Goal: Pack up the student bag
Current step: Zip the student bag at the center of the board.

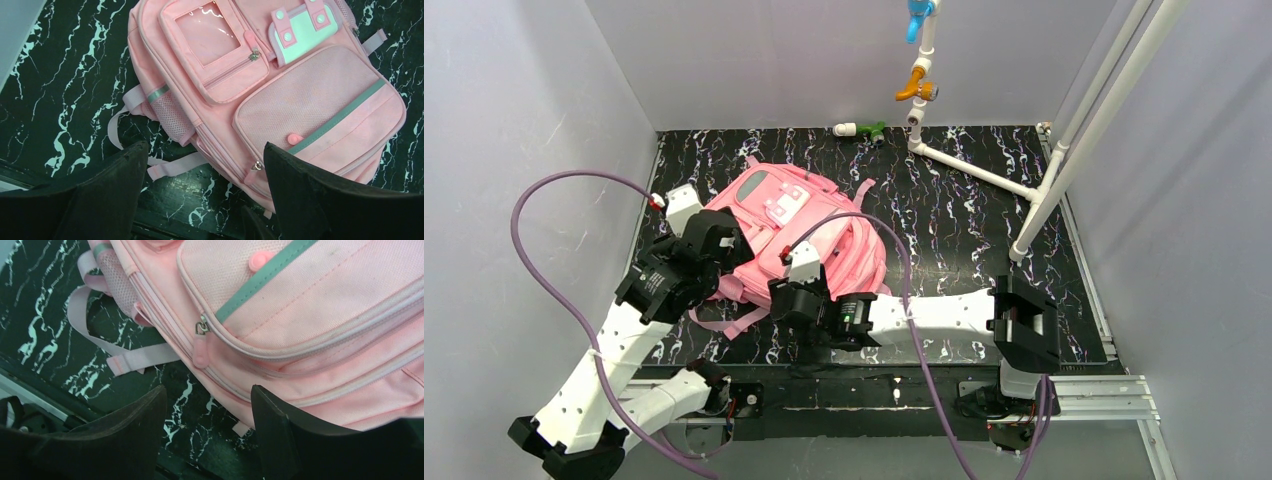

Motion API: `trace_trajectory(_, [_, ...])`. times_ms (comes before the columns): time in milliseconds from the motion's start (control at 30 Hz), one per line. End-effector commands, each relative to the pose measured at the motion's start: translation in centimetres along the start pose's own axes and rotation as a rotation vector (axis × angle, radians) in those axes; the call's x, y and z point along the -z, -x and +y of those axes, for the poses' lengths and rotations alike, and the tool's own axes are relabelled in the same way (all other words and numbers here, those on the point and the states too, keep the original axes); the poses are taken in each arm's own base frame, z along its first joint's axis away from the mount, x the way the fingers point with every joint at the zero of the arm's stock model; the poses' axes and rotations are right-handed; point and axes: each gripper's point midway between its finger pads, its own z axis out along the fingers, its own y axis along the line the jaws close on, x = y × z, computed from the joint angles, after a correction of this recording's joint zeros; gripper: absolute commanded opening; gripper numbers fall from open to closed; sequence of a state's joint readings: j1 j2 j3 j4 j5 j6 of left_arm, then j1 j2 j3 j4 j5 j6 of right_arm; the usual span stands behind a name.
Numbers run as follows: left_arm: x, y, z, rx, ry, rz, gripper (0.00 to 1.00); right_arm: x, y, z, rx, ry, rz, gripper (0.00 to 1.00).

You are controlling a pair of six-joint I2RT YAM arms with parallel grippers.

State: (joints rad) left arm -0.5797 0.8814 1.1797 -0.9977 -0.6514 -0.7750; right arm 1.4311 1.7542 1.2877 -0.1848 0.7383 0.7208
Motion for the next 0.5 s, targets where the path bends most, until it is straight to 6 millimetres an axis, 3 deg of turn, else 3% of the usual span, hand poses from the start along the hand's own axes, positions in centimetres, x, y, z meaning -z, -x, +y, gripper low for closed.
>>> trace_trajectory(0, [1.1, 2.1, 1.3, -0.006, 0.031, -0.077, 0.83, -0.4, 2.9, 1.9, -0.110, 0.000, -0.073, 0.69])
trace_trajectory(133, [1.5, 2.2, 1.6, 0.005, 0.019, -0.089, 0.83, -1.5, 3.3, 1.5, -0.109, -0.066, -0.113, 0.67])
trace_trajectory(267, [1.7, 2.1, 1.9, 0.002, 0.012, -0.092, 0.83, -2.3, 3.8, 1.8, -0.113, -0.079, -0.137, 0.58])
trace_trajectory(467, [1.9, 2.0, 2.1, 0.002, 0.003, -0.093, 0.83, -3.7, 3.5, 1.9, -0.090, -0.117, -0.143, 0.56])
